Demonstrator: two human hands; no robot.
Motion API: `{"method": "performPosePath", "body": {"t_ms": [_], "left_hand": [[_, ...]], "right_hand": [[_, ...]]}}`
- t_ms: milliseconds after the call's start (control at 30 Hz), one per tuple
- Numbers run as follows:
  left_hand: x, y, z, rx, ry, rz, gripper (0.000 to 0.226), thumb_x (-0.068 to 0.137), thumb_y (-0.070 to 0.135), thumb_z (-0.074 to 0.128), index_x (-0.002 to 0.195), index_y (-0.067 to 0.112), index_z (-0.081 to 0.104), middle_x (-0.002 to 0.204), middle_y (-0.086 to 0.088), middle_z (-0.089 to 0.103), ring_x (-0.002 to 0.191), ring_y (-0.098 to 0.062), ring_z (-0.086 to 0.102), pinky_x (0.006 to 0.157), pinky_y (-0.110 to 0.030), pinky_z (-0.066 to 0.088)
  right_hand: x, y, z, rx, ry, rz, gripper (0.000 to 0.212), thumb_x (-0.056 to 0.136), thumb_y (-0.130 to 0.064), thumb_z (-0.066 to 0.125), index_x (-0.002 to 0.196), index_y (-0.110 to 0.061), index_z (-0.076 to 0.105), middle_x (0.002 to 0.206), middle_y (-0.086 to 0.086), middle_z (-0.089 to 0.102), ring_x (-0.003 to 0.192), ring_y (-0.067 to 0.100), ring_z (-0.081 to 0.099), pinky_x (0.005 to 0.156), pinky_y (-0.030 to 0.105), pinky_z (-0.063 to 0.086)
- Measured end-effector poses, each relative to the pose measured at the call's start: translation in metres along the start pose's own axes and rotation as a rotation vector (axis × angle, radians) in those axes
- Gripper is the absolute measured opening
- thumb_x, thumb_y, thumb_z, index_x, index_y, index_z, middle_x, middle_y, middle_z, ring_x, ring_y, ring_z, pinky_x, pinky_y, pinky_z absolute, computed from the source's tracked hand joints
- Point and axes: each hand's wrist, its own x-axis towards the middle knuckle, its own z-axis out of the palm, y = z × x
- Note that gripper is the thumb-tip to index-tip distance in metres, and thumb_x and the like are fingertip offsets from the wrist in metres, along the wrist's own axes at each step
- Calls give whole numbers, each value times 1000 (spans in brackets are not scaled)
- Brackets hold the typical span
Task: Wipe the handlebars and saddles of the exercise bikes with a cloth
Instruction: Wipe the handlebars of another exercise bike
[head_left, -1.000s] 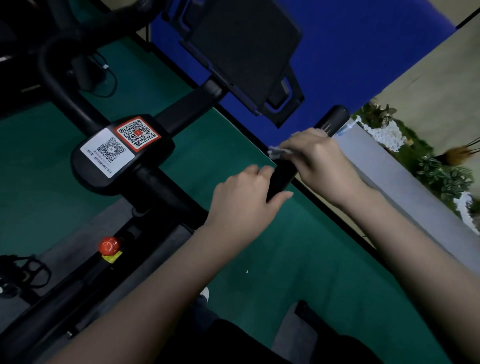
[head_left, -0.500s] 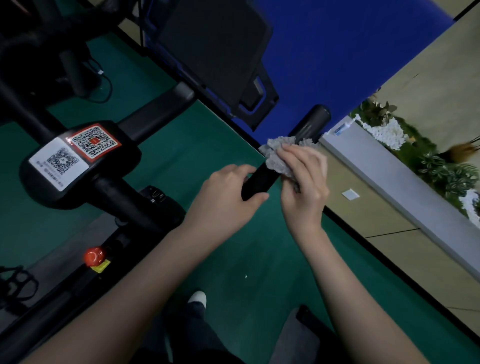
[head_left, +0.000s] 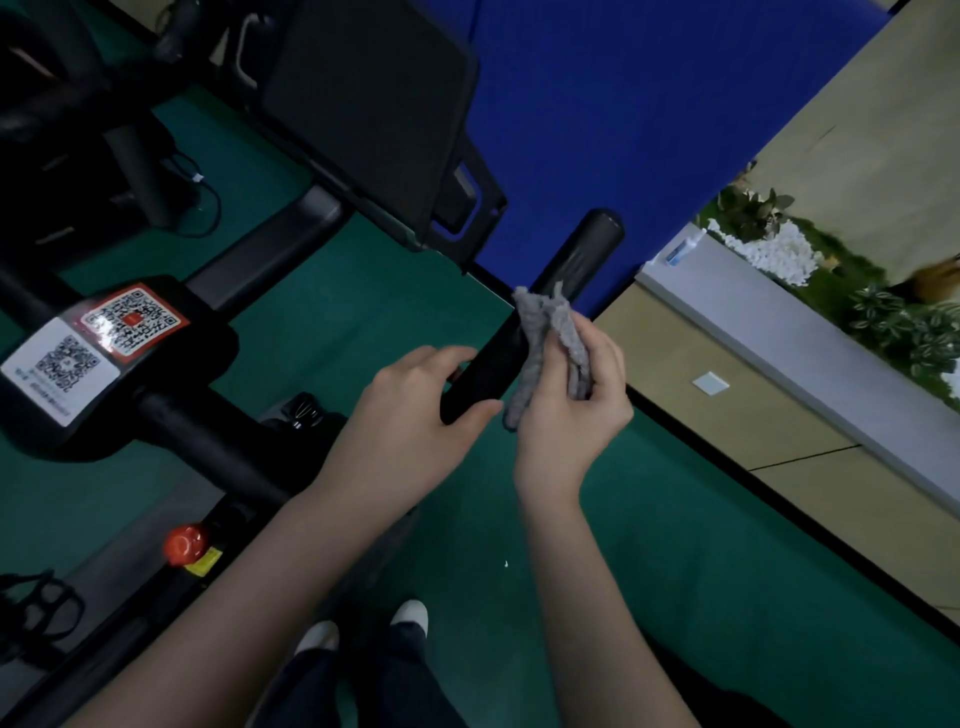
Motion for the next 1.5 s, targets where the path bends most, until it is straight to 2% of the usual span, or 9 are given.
{"method": "performPosePath", "body": {"t_ms": [333,633,733,867,967,1133,1233,1400,1500], "left_hand": [[-1,-5,4,49,30,23,48,81,40,67,126,25,59,101,16,54,84,7,41,74,1,34],[-2,0,1,55,40,39,44,81,37,69,122,24,62,94,23,53,87,21,45,76,6,30],[-1,1,2,50,50,44,42,80,32,72,119,22,64,90,25,53,90,25,44,75,5,31],[-1,2,2,48,58,43,42,79,29,74,119,21,65,90,30,50,89,28,44,73,7,30],[-1,2,2,51,58,42,42,79,30,74,119,23,65,91,30,51,90,28,43,74,7,29],[-3,3,2,62,58,33,39,78,31,73,116,25,65,92,27,56,90,26,44,75,6,29],[-3,2,2,56,54,28,41,79,33,72,118,26,65,95,21,60,93,23,46,77,5,31],[-3,2,2,54,49,33,39,79,33,72,117,28,65,96,20,62,90,9,53,75,0,35],[-2,1,2,54,46,36,38,79,33,72,116,28,65,96,19,63,87,4,55,74,-3,37]], "right_hand": [[5,3,10,104,84,118,16,87,-2,58,100,-10,64,100,17,63,95,25,62,83,29,52],[49,3,18,273,224,262,13,94,-5,54,105,-6,60,96,5,65,88,7,62,79,19,51],[37,6,21,255,168,259,17,98,-10,48,111,-2,57,100,10,64,89,10,61,81,22,50],[11,11,13,252,61,273,25,99,-15,46,120,-8,57,104,-10,65,96,0,60,82,12,45],[7,11,9,233,4,272,31,100,-18,45,127,-7,54,118,-1,64,110,8,59,92,18,46],[19,14,16,266,35,326,29,100,-32,41,83,-27,64,91,6,59,83,2,55,79,17,42],[36,15,19,335,80,369,27,100,-27,45,85,-26,68,91,4,67,86,5,60,79,22,46],[62,10,23,362,49,303,32,100,-15,45,79,-26,67,90,-10,72,73,-9,58,71,8,45],[48,17,19,295,5,295,30,101,-21,44,80,-11,64,76,6,59,74,11,53,71,28,46]]}}
